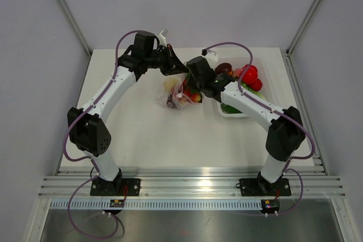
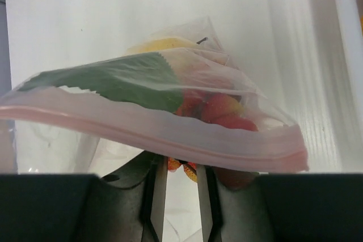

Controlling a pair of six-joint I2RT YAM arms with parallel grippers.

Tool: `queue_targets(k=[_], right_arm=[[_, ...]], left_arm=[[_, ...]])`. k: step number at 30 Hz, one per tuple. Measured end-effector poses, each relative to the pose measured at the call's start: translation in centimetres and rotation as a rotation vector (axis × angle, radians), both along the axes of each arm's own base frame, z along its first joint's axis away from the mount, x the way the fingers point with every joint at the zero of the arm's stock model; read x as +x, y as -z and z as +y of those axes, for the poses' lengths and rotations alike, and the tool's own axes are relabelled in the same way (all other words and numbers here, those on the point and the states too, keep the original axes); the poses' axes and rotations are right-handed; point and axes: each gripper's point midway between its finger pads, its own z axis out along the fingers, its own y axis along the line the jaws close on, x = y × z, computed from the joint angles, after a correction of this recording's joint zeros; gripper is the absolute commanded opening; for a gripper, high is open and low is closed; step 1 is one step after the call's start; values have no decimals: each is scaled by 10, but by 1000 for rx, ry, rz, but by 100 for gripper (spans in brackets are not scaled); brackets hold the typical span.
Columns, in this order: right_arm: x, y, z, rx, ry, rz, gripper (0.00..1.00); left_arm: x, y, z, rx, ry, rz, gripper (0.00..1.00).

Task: Place the food in the zip-top bag and seal the zipper
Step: Place the fake fruit in the zipper food storage bag.

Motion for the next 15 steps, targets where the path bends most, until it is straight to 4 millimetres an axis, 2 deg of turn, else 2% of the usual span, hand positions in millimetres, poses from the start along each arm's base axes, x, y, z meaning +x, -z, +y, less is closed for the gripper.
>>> queue_targets(k=[3,5,7,11,13,15], right_arm=[[-7,-11,-1,-1,-42,-7,41],[-14,-25,-2,17,-67,-27,45],[-24,-47,-6,43,-94,-54,51],[-40,-89,-13,91,-139,-118,54],[-45,-96,-18,91,-141,-129,59],[-49,-94,-27,71,-129,-127,60]], left_arm=[[-1,-1,0,-3,-2,-1,0],[0,-1,1,-5,-6,1,0],[1,0,1,-8,-9,3,0],[3,-2,2,-17,-16,0,0],[3,-3,2,-20,-19,1,0],[4,-3,2,-21,-21,3,0]])
